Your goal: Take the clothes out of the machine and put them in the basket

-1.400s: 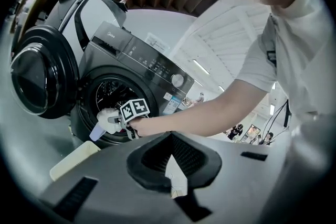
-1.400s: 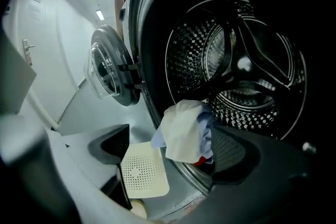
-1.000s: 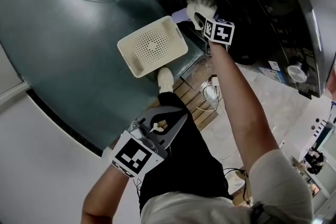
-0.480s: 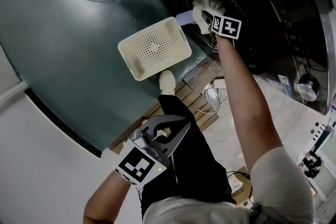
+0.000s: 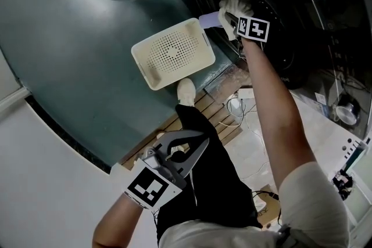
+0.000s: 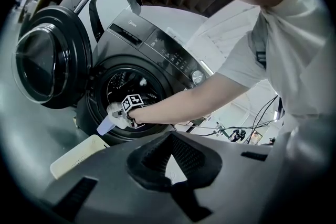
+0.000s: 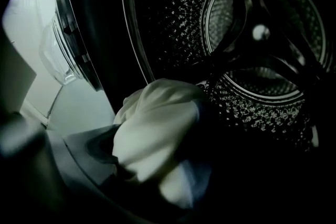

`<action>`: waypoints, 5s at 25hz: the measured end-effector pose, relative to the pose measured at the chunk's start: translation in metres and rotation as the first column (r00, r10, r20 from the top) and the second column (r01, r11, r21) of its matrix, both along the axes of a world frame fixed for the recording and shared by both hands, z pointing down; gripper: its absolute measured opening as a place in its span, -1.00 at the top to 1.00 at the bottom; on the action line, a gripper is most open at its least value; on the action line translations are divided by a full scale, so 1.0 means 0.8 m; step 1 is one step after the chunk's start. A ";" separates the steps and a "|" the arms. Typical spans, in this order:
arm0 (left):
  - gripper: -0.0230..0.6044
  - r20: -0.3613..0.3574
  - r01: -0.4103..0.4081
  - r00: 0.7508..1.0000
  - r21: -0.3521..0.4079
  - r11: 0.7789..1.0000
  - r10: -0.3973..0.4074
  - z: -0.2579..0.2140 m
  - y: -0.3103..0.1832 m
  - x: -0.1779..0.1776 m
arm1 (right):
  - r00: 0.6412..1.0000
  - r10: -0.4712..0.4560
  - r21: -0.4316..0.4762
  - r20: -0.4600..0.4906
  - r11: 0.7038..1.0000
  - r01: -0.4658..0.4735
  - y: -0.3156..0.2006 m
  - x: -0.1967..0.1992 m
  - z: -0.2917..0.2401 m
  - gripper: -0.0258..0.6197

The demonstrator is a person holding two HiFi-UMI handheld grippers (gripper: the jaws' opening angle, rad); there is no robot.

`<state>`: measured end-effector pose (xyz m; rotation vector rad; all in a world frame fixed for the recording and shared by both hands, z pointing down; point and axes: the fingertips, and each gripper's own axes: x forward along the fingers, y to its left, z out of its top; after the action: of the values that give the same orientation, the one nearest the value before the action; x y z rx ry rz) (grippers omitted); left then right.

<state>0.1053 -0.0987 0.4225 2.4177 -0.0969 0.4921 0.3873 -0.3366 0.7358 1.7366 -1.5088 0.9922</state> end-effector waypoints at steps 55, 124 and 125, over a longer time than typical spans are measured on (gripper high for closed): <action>0.93 -0.021 0.110 0.994 0.078 0.991 -0.109 -0.102 0.107 -0.087 | 0.929 -0.267 0.285 -0.258 0.897 0.337 0.091 -0.132 -0.302 0.35; 0.93 0.050 0.246 0.967 0.044 0.968 -0.248 -0.042 0.182 -0.168 | 0.633 -0.768 0.189 -0.098 0.610 0.770 0.201 -0.432 -0.211 0.35; 0.93 0.054 0.245 0.967 0.041 0.969 -0.247 -0.038 0.180 -0.169 | 0.630 -0.771 0.176 -0.094 0.610 0.772 0.199 -0.432 -0.198 0.35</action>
<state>-0.0303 0.0451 0.3920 2.3817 -0.4293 0.4494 0.0417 -0.1773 0.5776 0.9651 -2.1273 0.3649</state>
